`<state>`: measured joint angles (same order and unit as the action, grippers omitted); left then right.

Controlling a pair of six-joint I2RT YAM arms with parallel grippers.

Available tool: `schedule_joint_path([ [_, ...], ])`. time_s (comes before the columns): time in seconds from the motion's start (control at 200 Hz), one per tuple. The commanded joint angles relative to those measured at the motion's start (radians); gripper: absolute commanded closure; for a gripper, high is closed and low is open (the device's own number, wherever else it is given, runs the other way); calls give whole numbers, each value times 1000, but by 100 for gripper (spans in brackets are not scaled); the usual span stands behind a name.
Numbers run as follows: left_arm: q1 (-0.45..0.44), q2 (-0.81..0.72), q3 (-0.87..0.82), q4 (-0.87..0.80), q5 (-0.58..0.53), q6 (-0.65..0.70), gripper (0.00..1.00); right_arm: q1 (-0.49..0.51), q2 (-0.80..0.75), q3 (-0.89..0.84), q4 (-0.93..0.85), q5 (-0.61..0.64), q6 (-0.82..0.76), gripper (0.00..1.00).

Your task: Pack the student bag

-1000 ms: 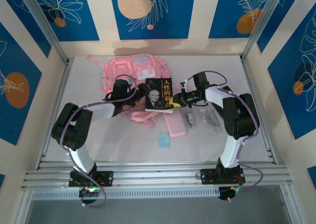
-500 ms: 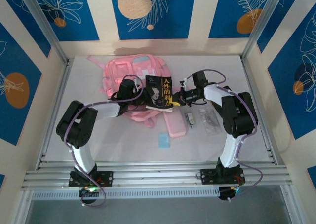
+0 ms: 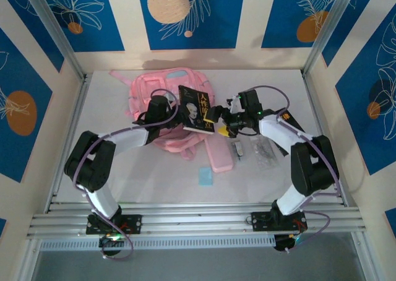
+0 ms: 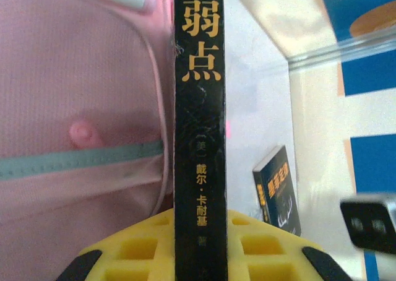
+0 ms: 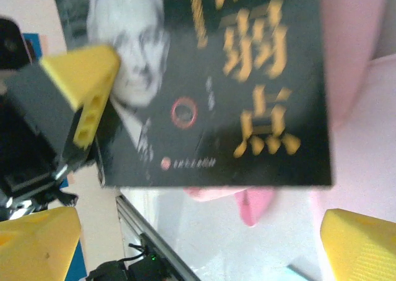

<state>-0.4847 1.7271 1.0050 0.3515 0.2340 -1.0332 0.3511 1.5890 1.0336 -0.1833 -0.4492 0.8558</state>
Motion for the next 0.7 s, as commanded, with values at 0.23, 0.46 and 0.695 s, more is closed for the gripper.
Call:
schedule_joint_path([
  [0.23,2,-76,-3,243,-213,-137,99,137,-84,-203,548,153,453,1],
  [0.46,-21,-96,-63,340,-254,-197,99,217,16,-219,821,280,588,1],
  [0.695,-37,-118,-110,392,-265,-240,100,232,122,-179,960,329,641,3],
])
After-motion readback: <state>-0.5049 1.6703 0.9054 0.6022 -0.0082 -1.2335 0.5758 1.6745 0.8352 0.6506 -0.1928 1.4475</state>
